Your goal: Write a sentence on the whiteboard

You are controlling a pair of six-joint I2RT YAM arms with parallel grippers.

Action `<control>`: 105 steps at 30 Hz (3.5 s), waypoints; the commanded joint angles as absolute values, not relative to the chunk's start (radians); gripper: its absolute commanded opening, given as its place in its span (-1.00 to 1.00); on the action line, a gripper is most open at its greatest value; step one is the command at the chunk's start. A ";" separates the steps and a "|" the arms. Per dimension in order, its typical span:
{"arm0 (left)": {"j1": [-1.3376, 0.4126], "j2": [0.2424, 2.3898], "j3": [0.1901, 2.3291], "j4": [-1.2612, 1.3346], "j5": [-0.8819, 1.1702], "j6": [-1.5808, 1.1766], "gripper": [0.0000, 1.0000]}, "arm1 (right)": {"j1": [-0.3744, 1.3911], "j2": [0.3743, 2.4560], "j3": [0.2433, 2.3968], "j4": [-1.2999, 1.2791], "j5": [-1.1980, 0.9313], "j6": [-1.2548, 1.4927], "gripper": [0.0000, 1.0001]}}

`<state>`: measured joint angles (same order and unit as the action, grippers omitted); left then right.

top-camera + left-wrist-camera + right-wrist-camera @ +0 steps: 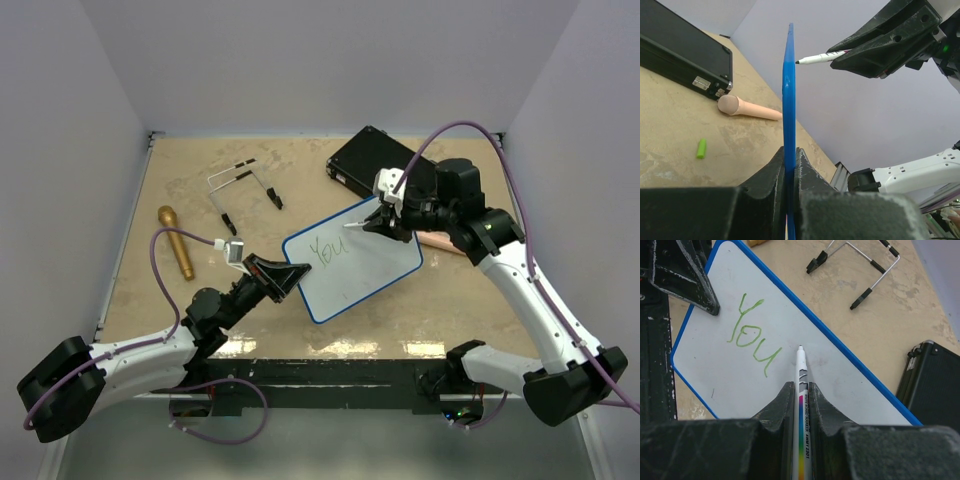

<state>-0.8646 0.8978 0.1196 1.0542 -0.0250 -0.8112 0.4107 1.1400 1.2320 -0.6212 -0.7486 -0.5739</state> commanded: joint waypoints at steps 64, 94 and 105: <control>-0.864 0.847 0.137 1.243 -0.054 -0.825 -1.00 | 0.413 1.138 1.239 -0.735 -0.695 -0.681 -1.00; -0.864 0.830 0.126 1.232 -0.063 -0.825 -1.00 | 0.390 1.112 1.247 -0.715 -0.677 -0.652 -1.00; -0.862 0.836 0.129 1.235 -0.061 -0.824 -1.00 | 0.390 1.126 1.227 -0.712 -0.638 -0.647 -1.00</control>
